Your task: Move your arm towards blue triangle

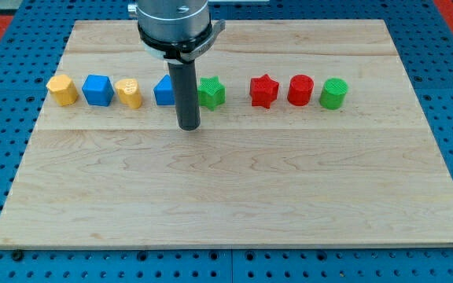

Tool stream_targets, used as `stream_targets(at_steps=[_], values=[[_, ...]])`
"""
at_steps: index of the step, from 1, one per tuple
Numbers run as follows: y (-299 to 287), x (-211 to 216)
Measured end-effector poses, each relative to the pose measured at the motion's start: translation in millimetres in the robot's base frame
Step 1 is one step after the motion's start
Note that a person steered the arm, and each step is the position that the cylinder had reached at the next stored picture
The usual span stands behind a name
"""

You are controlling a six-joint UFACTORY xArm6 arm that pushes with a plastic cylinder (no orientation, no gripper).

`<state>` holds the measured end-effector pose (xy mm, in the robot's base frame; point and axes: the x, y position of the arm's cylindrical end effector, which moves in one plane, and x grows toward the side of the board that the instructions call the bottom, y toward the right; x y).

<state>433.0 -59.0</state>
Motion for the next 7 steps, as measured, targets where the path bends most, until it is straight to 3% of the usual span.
stream_targets(at_steps=[7], values=[[-16,-5]])
